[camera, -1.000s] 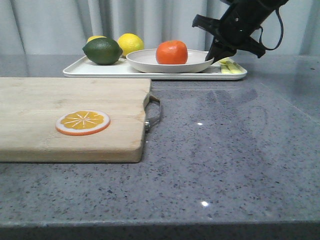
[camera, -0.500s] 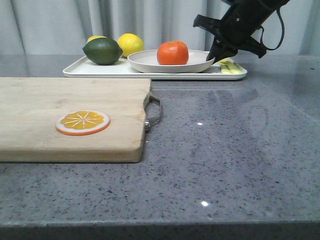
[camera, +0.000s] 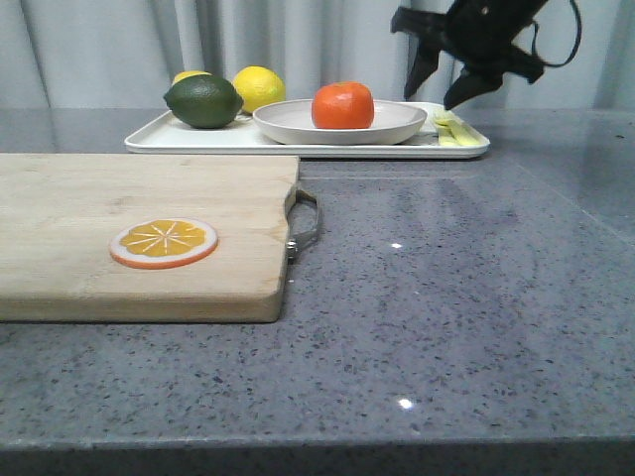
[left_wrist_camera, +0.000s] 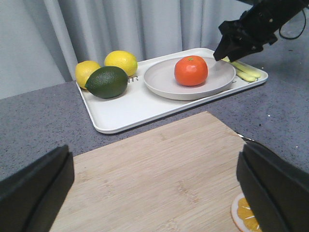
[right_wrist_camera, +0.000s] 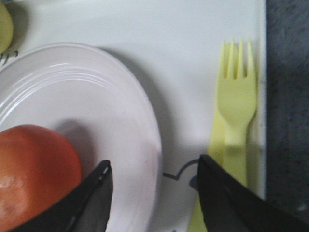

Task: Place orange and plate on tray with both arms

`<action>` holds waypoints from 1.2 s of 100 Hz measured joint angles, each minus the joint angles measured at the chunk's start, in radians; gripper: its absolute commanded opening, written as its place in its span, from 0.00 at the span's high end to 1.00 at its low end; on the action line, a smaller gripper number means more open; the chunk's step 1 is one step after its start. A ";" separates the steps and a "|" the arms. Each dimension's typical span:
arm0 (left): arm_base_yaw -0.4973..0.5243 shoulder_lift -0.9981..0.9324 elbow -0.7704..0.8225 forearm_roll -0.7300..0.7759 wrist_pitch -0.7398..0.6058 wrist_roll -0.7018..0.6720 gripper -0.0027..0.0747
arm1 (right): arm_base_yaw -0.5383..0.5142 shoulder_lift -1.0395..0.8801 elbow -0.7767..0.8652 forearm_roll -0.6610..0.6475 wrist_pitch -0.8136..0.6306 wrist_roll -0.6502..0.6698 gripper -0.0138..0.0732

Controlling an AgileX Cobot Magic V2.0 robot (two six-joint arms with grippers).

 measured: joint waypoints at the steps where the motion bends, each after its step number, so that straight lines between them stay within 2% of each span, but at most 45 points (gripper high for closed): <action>1: 0.000 0.000 0.000 0.000 0.000 0.000 0.11 | 0.000 -0.010 0.000 -0.013 0.003 0.000 0.36; 27: 0.000 0.000 0.000 0.000 0.000 0.000 0.11 | 0.000 -0.243 0.002 -0.244 0.148 -0.007 0.36; 47: 0.000 0.000 0.000 0.000 0.000 0.000 0.11 | 0.000 -0.481 0.119 -0.281 0.184 -0.044 0.36; 64: 0.000 0.000 0.000 0.000 0.000 0.000 0.11 | 0.000 -0.723 0.347 -0.285 0.157 -0.072 0.36; 101: 0.000 0.000 0.000 0.000 0.000 0.000 0.11 | 0.000 -1.321 1.015 -0.292 -0.047 -0.076 0.36; 120: 0.000 0.000 0.000 0.000 0.000 0.000 0.11 | 0.000 -1.578 1.260 -0.292 -0.157 -0.076 0.36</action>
